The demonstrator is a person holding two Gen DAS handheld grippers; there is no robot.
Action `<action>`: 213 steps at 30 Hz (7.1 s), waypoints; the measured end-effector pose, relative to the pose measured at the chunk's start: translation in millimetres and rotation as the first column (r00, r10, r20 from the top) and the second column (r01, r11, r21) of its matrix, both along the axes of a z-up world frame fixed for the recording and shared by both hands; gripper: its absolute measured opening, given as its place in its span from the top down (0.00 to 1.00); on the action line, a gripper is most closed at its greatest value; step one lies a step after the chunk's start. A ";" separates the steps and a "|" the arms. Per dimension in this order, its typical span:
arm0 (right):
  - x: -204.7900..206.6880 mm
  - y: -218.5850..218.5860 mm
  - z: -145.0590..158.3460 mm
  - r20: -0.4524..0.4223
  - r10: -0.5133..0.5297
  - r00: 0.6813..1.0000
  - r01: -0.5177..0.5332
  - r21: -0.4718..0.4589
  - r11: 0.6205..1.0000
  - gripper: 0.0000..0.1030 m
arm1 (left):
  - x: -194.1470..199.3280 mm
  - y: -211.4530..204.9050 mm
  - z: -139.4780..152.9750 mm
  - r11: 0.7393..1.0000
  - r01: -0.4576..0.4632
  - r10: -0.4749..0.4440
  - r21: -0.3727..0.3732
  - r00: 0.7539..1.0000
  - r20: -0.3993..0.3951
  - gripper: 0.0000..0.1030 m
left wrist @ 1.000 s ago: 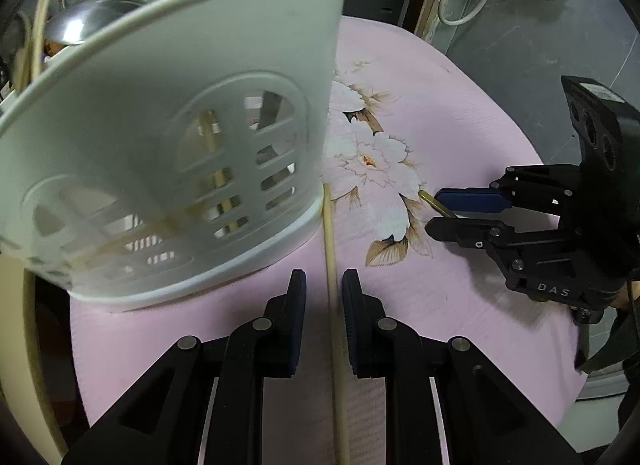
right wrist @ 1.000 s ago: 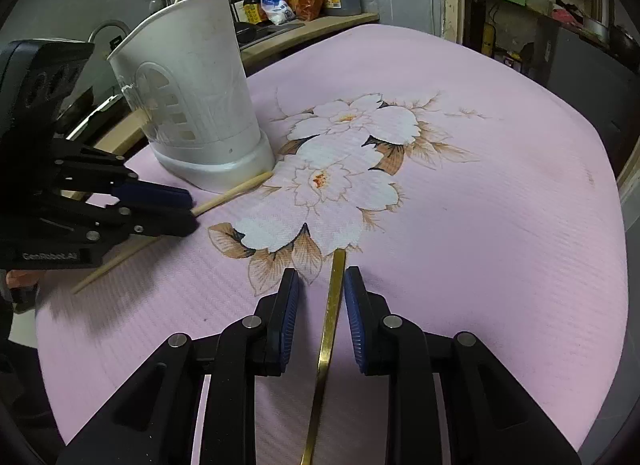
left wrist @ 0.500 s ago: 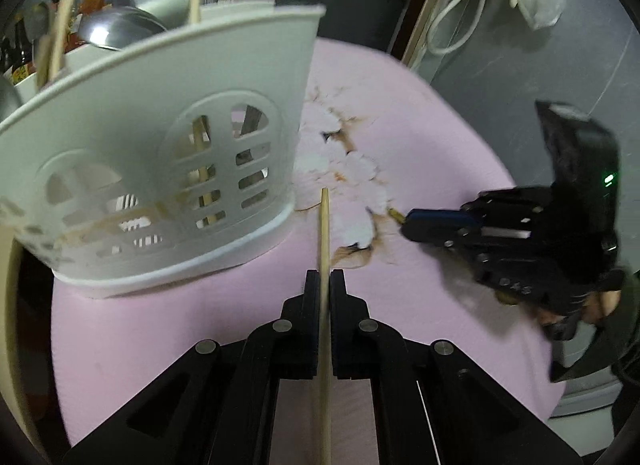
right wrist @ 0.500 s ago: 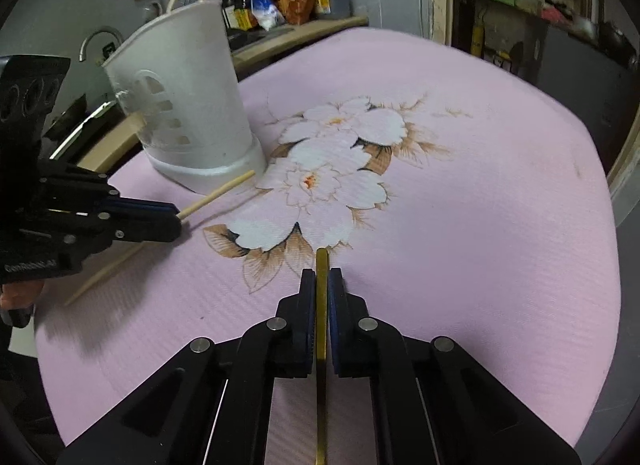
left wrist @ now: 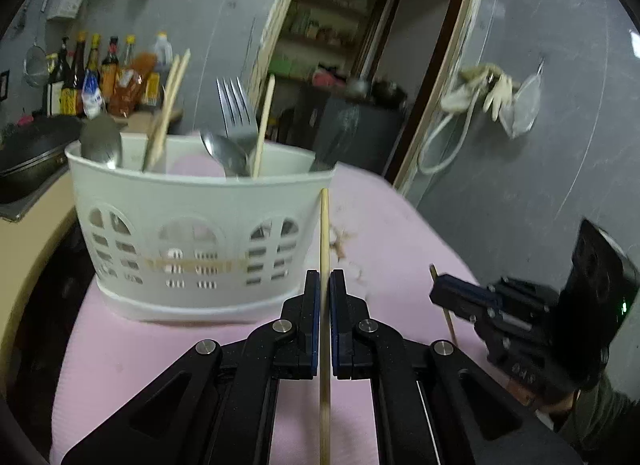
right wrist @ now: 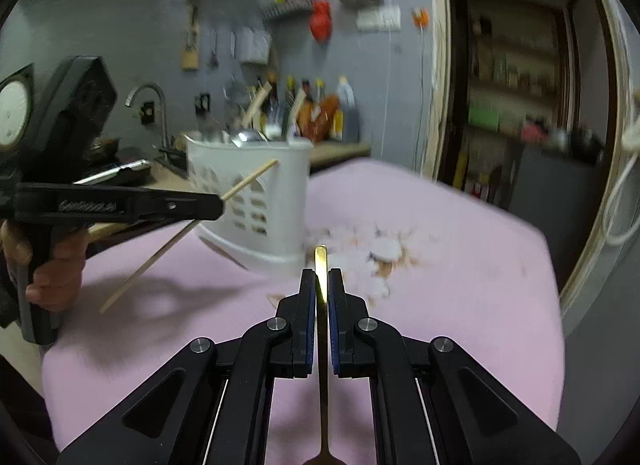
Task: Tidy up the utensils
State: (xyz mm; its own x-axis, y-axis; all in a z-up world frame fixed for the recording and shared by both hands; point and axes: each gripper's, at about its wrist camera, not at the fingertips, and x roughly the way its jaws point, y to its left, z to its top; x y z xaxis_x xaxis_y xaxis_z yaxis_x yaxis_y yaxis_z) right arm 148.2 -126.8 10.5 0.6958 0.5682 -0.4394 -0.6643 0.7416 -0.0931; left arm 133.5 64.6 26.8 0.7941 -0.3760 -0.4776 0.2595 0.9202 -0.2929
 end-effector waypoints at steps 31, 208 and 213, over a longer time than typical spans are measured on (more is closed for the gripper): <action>1.1 23.9 104.9 0.276 0.080 0.958 -0.177 0.350 0.920 0.96 | 11.7 57.4 93.6 0.971 -0.147 0.203 -0.189 0.923 0.326 0.97; -109.4 -23.6 25.1 0.139 -0.408 0.902 0.364 0.262 0.894 0.00 | -119.0 30.0 -2.4 0.909 -0.401 0.353 0.118 0.887 0.298 0.09; -109.5 -26.4 24.1 0.139 -0.410 0.902 0.366 0.262 0.893 0.00 | -119.3 30.9 -2.4 0.909 -0.401 0.353 0.116 0.887 0.298 0.09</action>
State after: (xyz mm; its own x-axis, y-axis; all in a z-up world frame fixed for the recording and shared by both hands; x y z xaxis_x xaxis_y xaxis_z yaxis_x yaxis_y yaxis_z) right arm 38.7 -153.3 34.5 0.9367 0.3039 -0.1741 -0.3063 0.9518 0.0134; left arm 14.2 95.5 24.4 0.9647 0.0447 -0.2595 -0.0712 0.9930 -0.0938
